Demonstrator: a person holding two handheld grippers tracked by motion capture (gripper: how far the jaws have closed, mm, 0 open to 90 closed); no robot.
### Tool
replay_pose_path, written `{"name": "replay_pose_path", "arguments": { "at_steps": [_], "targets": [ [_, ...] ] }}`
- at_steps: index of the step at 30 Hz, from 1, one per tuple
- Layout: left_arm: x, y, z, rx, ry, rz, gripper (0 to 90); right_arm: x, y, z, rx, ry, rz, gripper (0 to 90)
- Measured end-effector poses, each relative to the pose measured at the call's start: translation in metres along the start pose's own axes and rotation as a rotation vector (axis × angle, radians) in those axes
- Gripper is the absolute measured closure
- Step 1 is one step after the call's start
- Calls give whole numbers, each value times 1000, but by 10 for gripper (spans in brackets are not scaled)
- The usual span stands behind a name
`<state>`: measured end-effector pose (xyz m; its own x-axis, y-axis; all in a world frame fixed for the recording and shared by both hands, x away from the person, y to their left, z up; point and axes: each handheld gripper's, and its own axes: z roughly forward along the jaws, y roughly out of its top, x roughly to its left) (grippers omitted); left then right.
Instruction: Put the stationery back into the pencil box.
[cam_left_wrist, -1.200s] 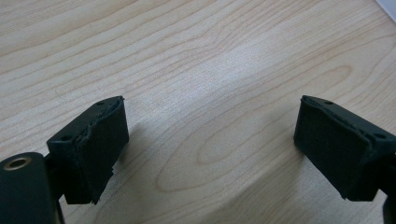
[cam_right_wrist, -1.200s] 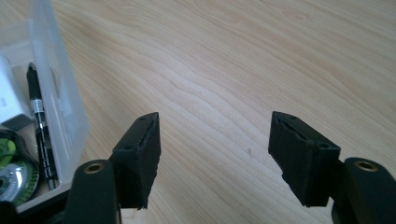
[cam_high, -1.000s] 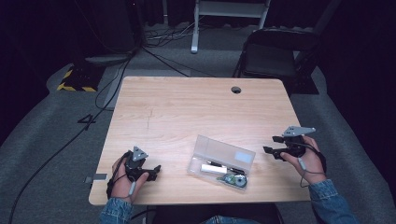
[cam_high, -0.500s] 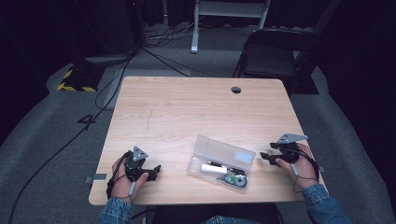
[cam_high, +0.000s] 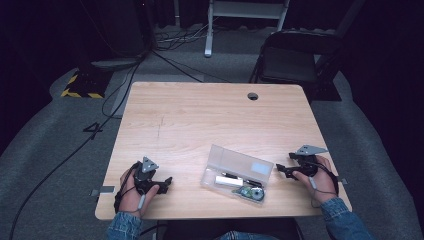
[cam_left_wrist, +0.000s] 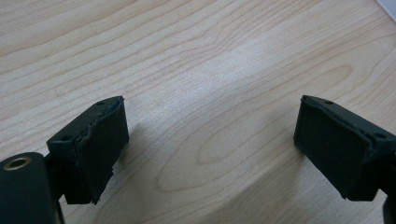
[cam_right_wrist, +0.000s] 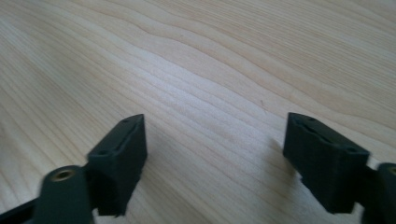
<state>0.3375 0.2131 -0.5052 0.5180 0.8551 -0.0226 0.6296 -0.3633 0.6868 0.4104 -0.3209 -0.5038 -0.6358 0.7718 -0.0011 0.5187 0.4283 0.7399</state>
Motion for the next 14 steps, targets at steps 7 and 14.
{"name": "replay_pose_path", "arguments": {
  "at_steps": [7,14],
  "targets": [
    [0,0,0,-1,0,-1,104,1,2,3,12,14,-13,116],
    [0,0,0,0,1,0,104,2,2,3,16,6,-13,111]
  ]
}}
